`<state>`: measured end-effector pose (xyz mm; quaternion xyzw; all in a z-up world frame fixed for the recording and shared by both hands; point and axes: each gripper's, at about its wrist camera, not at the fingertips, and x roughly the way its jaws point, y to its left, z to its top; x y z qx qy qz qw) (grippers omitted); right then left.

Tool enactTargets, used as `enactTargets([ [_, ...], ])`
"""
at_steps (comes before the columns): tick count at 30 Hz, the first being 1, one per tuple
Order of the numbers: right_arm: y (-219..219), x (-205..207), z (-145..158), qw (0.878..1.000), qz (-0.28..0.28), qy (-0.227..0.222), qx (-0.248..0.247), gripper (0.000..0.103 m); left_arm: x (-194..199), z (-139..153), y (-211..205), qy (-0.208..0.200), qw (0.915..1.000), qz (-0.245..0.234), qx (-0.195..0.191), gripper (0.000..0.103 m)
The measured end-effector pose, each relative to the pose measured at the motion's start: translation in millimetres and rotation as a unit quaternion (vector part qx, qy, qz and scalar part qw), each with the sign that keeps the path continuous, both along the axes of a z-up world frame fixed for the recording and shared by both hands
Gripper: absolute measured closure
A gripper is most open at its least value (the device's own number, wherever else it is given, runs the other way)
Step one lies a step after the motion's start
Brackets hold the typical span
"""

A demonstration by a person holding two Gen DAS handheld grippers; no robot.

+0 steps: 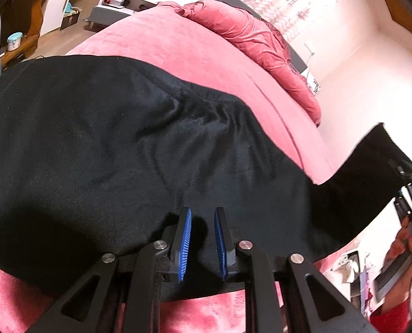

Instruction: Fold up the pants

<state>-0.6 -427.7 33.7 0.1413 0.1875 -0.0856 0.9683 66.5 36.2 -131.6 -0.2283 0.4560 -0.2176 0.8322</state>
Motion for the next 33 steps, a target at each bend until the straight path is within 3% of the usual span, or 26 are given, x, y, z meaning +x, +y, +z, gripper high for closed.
enactTargets([
  [7,55,16,-54,0.996,0.057,0.061,-0.001,0.079,-5,6,8,0.001,0.9996,-0.001,-0.027,0.085],
  [11,77,26,-88,0.990,0.087,0.107,-0.043,0.079,-6,7,7,0.000,0.9995,-0.003,-0.032,0.085],
  [16,83,32,-126,0.980,0.089,0.165,-0.071,0.079,-7,8,5,-0.003,0.9995,-0.006,-0.031,0.085],
  [24,85,36,-158,0.961,0.118,0.242,-0.065,0.071,-5,13,-9,0.005,0.9993,-0.025,-0.028,0.085],
  [26,81,30,-154,0.958,0.137,0.245,-0.054,0.063,-3,16,-15,0.004,0.9990,-0.033,-0.031,0.084],
  [28,74,22,-150,0.955,0.168,0.246,-0.008,0.026,0,18,-23,0.005,0.9983,-0.045,-0.036,0.084],
  [30,66,10,-142,0.953,0.189,0.235,0.036,0.024,3,19,-34,0.013,0.9972,-0.061,-0.041,0.084],
  [33,54,-9,-125,0.958,0.203,0.194,0.054,0.026,10,17,-58,0.036,0.9930,-0.098,-0.056,0.083],
])
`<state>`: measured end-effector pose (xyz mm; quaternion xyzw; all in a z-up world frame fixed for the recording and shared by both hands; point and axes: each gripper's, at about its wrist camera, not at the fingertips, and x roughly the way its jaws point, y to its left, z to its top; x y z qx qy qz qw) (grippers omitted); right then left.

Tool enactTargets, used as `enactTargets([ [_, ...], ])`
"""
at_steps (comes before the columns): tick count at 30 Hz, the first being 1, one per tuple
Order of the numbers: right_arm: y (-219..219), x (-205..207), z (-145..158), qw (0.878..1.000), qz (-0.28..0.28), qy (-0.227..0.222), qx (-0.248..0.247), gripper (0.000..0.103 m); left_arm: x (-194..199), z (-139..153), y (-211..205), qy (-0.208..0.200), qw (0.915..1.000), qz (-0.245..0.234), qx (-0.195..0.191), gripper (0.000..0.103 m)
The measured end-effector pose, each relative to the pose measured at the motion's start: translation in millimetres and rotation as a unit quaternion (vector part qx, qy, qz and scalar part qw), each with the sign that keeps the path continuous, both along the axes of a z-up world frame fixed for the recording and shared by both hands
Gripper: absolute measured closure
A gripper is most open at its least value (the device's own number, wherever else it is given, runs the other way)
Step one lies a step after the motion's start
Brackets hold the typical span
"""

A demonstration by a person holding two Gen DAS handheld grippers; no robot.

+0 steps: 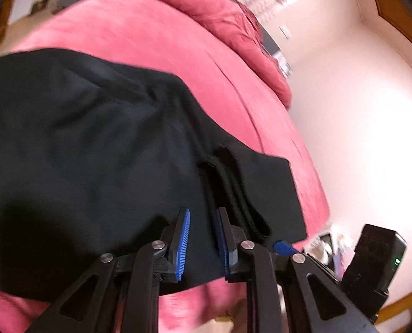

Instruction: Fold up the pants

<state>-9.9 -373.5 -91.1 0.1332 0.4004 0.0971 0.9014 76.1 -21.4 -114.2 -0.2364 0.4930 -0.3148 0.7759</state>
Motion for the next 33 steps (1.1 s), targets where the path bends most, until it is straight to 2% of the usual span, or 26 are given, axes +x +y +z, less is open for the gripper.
enactTargets([
  [2,-18,-11,16,0.999,-0.022,-0.040,0.005,0.031,4,0,-17,0.011,0.9997,-0.022,-0.008,0.082],
  [3,-28,-13,21,0.998,-0.036,-0.049,0.004,0.038,7,1,-23,0.009,0.9995,-0.028,-0.014,0.079],
  [4,-38,-13,25,0.997,-0.054,-0.055,0.001,0.047,9,2,-30,0.008,0.9992,-0.035,-0.017,0.077],
  [7,-80,-1,27,0.990,-0.133,-0.043,-0.020,0.064,20,2,-48,0.021,0.9986,-0.039,-0.030,0.063],
  [8,-95,6,26,0.987,-0.156,-0.036,-0.020,0.066,25,-1,-55,0.036,0.9981,-0.040,-0.030,0.056],
  [11,-133,21,11,0.980,-0.201,0.003,-0.009,0.067,34,-11,-69,0.072,0.9962,-0.040,-0.028,0.055],
  [13,-144,25,-1,0.978,-0.209,0.018,-0.003,0.068,38,-18,-78,0.084,0.9956,-0.040,-0.010,0.055],
  [16,-150,23,-8,0.977,-0.212,0.024,-0.021,0.070,41,-20,-95,0.064,0.9955,-0.056,0.043,0.068],
  [18,-147,23,-15,0.976,-0.212,0.032,-0.041,0.070,42,-14,-103,0.049,0.9944,-0.071,0.061,0.082],
  [20,-143,23,-18,0.974,-0.215,0.038,-0.057,0.070,43,-1,-105,0.030,0.9953,-0.083,0.040,0.084],
  [22,-143,22,-20,0.972,-0.225,0.041,-0.058,0.070,45,18,-103,-0.006,0.9963,-0.085,0.013,0.085],
  [23,-144,22,-22,0.971,-0.229,0.042,-0.052,0.070,45,26,-100,-0.024,0.9960,-0.085,0.008,0.085],
  [25,-145,20,-24,0.970,-0.234,0.043,-0.047,0.070,48,30,-96,-0.043,0.9954,-0.083,0.022,0.085],
  [27,-143,21,-27,0.969,-0.234,0.049,-0.053,0.070,50,14,-89,-0.030,0.9953,-0.071,0.058,0.086],
  [29,-140,23,-28,0.969,-0.234,0.053,-0.062,0.070,48,-7,-78,-0.004,0.9960,-0.056,0.070,0.086],
  [31,-137,24,-28,0.969,-0.233,0.054,-0.066,0.068,45,-29,-68,0.024,0.9971,-0.044,0.058,0.088],
  [32,-136,25,-29,0.968,-0.233,0.057,-0.071,0.068,43,-34,-63,0.027,0.9979,-0.037,0.046,0.096],
  [33,-135,25,-29,0.968,-0.233,0.058,-0.074,0.068,39,-37,-59,0.025,0.9985,-0.031,0.039,0.097],
])
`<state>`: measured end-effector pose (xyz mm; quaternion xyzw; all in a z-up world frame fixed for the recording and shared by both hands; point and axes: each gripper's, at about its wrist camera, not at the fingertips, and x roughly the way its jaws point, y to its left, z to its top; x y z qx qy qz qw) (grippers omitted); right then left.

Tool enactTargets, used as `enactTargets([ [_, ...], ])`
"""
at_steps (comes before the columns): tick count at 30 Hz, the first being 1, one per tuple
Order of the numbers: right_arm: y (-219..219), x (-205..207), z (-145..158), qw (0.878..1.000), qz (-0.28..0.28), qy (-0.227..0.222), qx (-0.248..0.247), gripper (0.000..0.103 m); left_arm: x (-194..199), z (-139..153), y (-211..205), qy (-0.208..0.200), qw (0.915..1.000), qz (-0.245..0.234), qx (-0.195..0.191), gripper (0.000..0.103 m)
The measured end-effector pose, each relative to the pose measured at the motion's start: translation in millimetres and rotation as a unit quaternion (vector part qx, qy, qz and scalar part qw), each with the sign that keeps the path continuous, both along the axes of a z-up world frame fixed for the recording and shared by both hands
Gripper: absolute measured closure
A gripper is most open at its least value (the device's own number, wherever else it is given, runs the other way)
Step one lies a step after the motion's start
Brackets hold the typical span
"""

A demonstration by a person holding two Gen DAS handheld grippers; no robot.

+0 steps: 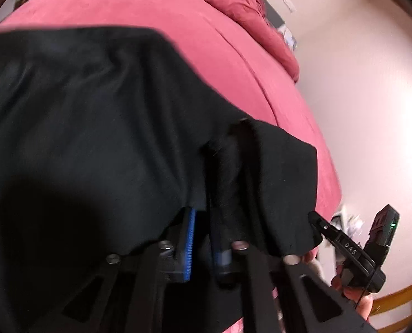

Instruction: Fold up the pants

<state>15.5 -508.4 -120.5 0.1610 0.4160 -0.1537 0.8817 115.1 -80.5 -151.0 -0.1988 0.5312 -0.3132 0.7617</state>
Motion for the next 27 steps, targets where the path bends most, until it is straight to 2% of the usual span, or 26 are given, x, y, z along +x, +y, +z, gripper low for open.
enactTargets([
  [5,14,7,0,0.999,0.001,0.023,-0.046,0.067,-9,0,20,-0.006,0.9997,0.007,-0.023,0.094],
  [7,27,12,2,0.996,0.002,0.039,-0.085,0.068,-14,4,41,-0.004,0.9996,0.015,-0.024,0.089],
  [9,42,14,9,0.994,0.006,0.035,-0.102,0.065,-18,10,57,-0.013,0.9994,0.025,-0.022,0.080],
  [13,75,17,17,0.995,0.059,0.008,-0.077,0.065,-23,25,98,-0.035,0.9973,0.064,-0.015,0.079],
  [17,117,28,18,0.990,0.128,-0.012,-0.053,0.065,-37,36,141,-0.052,0.9896,0.134,-0.010,0.078],
  [20,135,40,-1,0.986,0.164,0.014,-0.027,0.065,-33,43,177,-0.052,0.9819,0.182,-0.002,0.077],
  [21,140,45,-14,0.986,0.165,0.036,-0.011,0.065,-33,44,188,-0.047,0.9790,0.199,0.001,0.077],
  [22,140,45,-21,0.987,0.154,0.035,-0.008,0.065,-33,42,196,-0.040,0.9763,0.213,0.001,0.077],
  [24,132,43,-22,0.990,0.137,0.019,0.017,0.065,-36,37,208,-0.008,0.9692,0.246,-0.007,0.077],
  [25,125,42,-22,0.991,0.128,0.016,0.040,0.064,-38,34,212,0.004,0.9659,0.259,-0.015,0.076],
  [27,119,41,-20,0.990,0.128,0.020,0.054,0.065,-47,30,221,0.019,0.9564,0.290,-0.025,0.076],
])
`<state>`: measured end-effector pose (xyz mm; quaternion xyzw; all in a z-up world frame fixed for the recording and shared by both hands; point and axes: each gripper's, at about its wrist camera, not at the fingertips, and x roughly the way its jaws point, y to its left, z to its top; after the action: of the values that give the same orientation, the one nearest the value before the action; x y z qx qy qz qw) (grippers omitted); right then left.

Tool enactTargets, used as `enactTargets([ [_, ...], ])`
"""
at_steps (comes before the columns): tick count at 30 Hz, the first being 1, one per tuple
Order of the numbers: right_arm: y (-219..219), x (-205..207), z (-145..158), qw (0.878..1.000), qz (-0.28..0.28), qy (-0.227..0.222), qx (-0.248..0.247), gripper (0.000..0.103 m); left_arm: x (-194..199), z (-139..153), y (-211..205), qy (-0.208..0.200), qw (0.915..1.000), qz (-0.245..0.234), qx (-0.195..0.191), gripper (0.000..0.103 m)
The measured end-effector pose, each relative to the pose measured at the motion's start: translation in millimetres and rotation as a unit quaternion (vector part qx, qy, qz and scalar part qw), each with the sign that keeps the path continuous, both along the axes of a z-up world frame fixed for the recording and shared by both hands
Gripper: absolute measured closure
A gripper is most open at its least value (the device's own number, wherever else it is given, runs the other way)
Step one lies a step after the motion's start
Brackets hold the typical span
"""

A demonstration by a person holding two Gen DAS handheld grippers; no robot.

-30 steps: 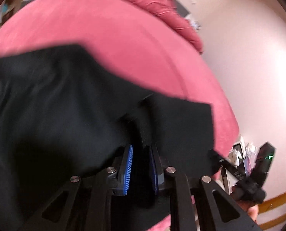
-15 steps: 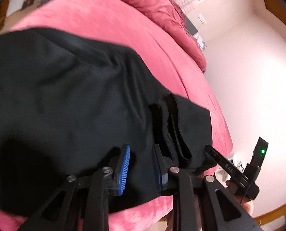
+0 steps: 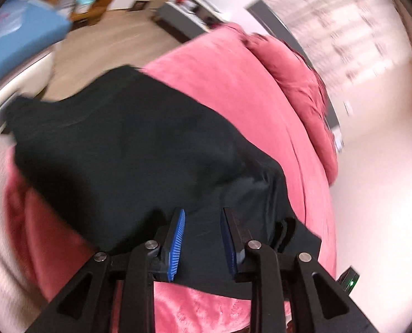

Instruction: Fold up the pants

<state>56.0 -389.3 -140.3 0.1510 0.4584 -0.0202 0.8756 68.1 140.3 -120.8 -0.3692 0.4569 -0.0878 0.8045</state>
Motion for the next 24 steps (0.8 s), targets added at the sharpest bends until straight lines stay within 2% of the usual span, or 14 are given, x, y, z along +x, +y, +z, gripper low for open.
enactTargets([
  [4,8,-13,18,1.000,-0.004,-0.024,-0.018,0.064,-19,4,13,0.003,0.9990,0.043,0.007,0.075],
  [7,28,-23,34,0.997,0.034,-0.063,-0.013,0.064,-22,4,22,0.005,0.9982,0.061,-0.001,0.075],
  [9,47,-24,43,0.994,0.082,-0.074,0.024,0.063,-22,1,26,0.024,0.9979,0.058,-0.014,0.075],
  [11,63,-21,42,0.985,0.135,-0.060,0.086,0.057,-23,-3,27,0.027,0.9974,0.058,-0.032,0.075],
  [12,71,-19,38,0.978,0.161,-0.045,0.126,0.051,-23,-4,27,0.029,0.9974,0.058,-0.031,0.075],
  [14,84,-15,31,0.966,0.184,-0.020,0.179,0.049,-22,-5,30,0.037,0.9974,0.057,-0.025,0.075],
  [15,91,-16,27,0.964,0.189,-0.009,0.189,0.049,-22,-6,31,0.042,0.9971,0.057,-0.027,0.075],
  [19,114,-15,12,0.959,0.225,0.036,0.170,0.048,-27,-5,36,0.040,0.9957,0.072,-0.042,0.075],
  [20,117,-16,6,0.954,0.232,0.054,0.180,0.048,-29,-4,37,0.035,0.9956,0.076,-0.044,0.075],
  [24,122,-9,-17,0.948,0.232,0.105,0.190,0.045,-32,-5,38,0.032,0.9946,0.084,-0.052,0.075],
])
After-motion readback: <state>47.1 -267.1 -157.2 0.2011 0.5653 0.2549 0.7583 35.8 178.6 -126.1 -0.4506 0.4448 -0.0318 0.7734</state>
